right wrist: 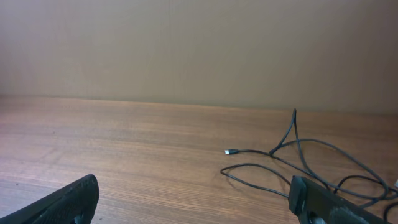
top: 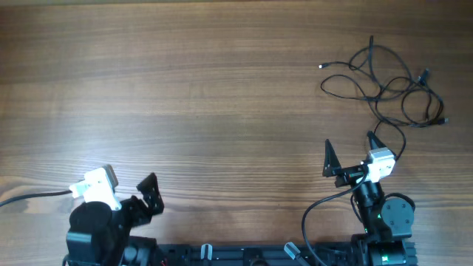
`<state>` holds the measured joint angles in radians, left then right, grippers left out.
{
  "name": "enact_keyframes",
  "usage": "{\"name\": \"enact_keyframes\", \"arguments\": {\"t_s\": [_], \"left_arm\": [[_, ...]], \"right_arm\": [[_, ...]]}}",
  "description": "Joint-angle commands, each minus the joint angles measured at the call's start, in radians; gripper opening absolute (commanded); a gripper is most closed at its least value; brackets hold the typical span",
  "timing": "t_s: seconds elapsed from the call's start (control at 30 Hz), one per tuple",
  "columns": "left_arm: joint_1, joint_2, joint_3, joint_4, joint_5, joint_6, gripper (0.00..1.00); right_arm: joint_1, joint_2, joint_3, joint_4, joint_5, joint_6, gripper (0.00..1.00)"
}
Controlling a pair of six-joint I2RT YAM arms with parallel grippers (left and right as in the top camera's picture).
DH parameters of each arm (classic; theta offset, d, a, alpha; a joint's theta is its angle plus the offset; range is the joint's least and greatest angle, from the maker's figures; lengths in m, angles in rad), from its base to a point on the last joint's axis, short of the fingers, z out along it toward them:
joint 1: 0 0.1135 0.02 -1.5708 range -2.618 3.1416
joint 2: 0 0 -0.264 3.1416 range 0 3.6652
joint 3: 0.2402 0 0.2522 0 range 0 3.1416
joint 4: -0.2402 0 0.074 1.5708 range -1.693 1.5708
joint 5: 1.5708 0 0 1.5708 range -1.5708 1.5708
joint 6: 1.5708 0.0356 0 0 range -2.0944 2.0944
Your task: Untangle cables
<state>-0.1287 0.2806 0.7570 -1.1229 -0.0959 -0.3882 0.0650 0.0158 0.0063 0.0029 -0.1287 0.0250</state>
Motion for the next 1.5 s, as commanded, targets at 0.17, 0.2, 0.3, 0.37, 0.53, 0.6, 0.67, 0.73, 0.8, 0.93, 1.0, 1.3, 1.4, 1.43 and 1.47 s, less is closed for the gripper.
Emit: {"name": "enact_keyframes", "arguments": {"t_s": [0.17,0.2,0.3,0.37,0.53,0.6,0.67,0.73,0.8,0.93,1.0,1.3,1.4,1.43,1.47], "left_arm": [[0.089,-0.243,-0.515,0.734,0.062,-0.012,1.0],[0.094,-0.265,-0.58,0.878,0.062,-0.013,1.0],[0.095,-0.277,-0.72,1.202,0.054,-0.009,1.0],[0.095,-0.277,-0.751,1.236,0.054,-0.008,1.0],[0.093,-0.277,-0.751,1.044,0.145,0.114,1.0],[0.092,-0.277,-0.751,1.045,0.149,0.132,1.0],[0.092,-0.277,-0.751,1.045,0.152,0.142,1.0],[0.092,-0.277,-0.751,1.045,0.155,0.15,1.0],[0.092,-0.277,-0.751,1.045,0.154,0.177,1.0],[0.092,-0.277,-0.751,1.045,0.148,0.175,1.0],[0.092,-0.277,-0.751,1.047,0.147,0.175,1.0],[0.092,-0.277,-0.751,1.047,0.147,0.175,1.0],[0.092,-0.277,-0.751,1.047,0.147,0.175,1.0],[0.092,-0.277,-0.751,1.047,0.147,0.175,1.0],[0.092,-0.277,-0.751,1.047,0.147,0.175,1.0]], "right_arm": [[0.006,0.002,0.0,0.003,0.021,0.002,1.0],[0.006,0.002,0.0,0.003,0.021,0.002,1.0],[0.006,0.002,0.0,0.003,0.021,0.002,1.0],[0.006,0.002,0.0,0.003,0.021,0.001,1.0],[0.006,0.002,0.0,0.003,0.021,0.001,0.99],[0.006,0.002,0.0,0.003,0.021,0.001,1.0],[0.006,0.002,0.0,0.003,0.021,0.002,1.0],[0.006,0.002,0.0,0.003,0.021,0.002,1.0],[0.006,0.002,0.0,0.003,0.021,0.001,1.0],[0.006,0.002,0.0,0.003,0.021,0.002,0.99],[0.006,0.002,0.0,0.003,0.021,0.001,1.0],[0.006,0.002,0.0,0.003,0.021,0.001,1.0],[0.006,0.002,0.0,0.003,0.021,0.002,1.0],[0.006,0.002,0.0,0.003,0.021,0.002,1.0],[0.006,0.002,0.0,0.003,0.021,0.002,1.0]]}}
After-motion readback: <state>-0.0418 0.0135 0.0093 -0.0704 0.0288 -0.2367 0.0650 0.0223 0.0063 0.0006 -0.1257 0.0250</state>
